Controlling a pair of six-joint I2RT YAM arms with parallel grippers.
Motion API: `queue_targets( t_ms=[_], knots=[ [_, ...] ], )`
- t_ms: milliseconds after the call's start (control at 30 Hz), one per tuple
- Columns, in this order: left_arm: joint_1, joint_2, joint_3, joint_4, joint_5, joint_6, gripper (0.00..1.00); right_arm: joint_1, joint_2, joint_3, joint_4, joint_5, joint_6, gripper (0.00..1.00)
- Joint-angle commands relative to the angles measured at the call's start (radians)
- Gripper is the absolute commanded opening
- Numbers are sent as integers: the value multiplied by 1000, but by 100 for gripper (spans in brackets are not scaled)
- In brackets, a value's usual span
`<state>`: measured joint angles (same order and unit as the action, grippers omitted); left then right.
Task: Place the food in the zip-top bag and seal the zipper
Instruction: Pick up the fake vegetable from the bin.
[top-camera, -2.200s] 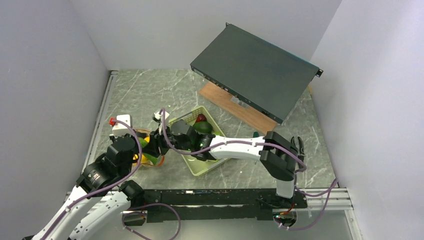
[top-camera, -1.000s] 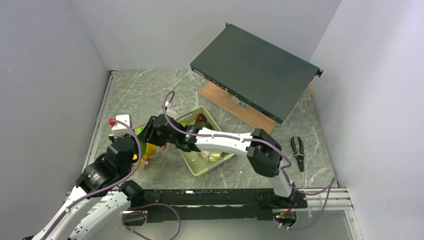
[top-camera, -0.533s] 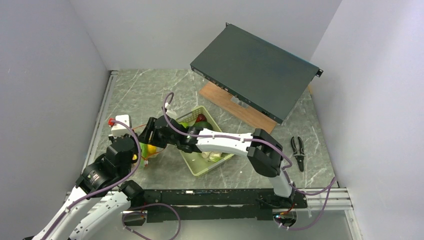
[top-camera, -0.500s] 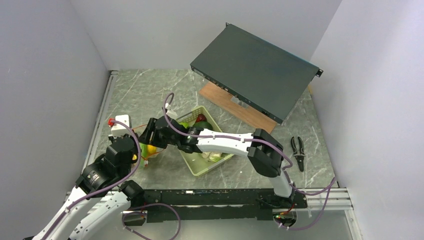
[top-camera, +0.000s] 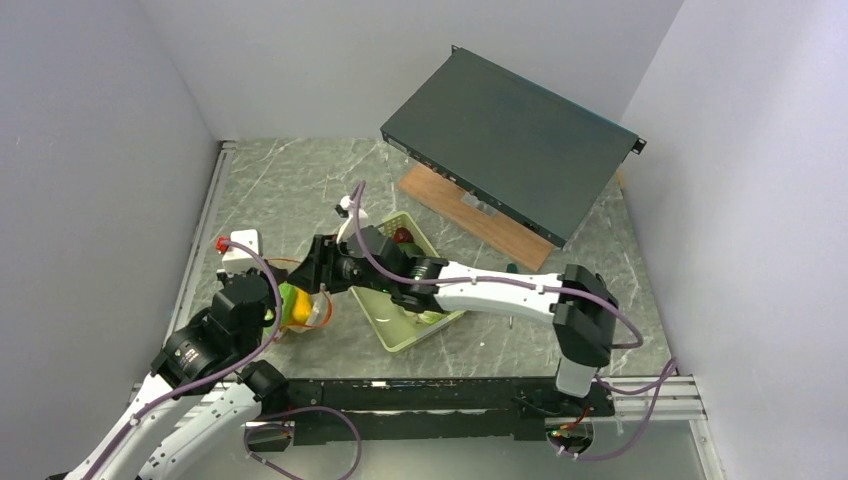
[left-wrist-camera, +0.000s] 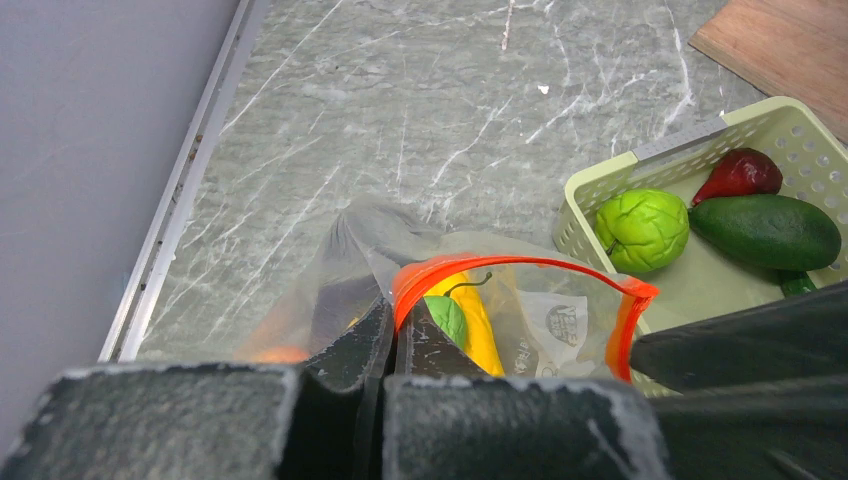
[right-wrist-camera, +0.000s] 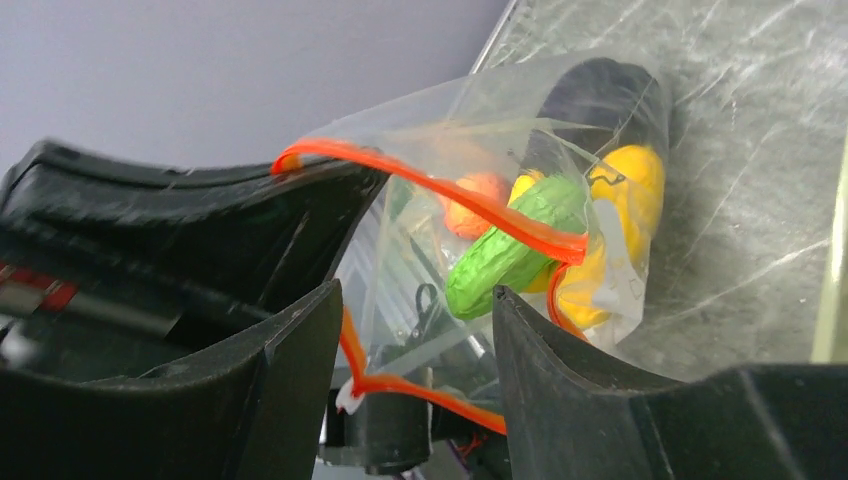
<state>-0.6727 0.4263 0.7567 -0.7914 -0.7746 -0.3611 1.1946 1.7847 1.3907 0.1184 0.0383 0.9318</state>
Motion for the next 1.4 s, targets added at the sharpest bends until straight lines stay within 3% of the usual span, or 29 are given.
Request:
queue_targets(
  t_ms=[0,233,433,633,767,967,1367],
  knots=[
    [1,-13,5,27,5,1,0,-5,-99,-51,75,-32,-209,58],
    [2,-5,9,25,6,2,0,-3,-296,-215,53,-80,-470,61],
    [2,-12,4,32,8,5,0,-43,-422,-346,-11,39,-578,65],
    [2,5,9,27,6,4,0,-98,-445,-352,-138,166,-644,69],
    [3,-1,6,31,8,7,0,-185,-394,-295,-258,121,-631,73],
    [1,0,7,28,4,4,0,-303,-224,-190,-290,-103,-548,78],
    [1,7,6,31,4,7,0,-303,129,121,-422,-40,-632,83]
  ],
)
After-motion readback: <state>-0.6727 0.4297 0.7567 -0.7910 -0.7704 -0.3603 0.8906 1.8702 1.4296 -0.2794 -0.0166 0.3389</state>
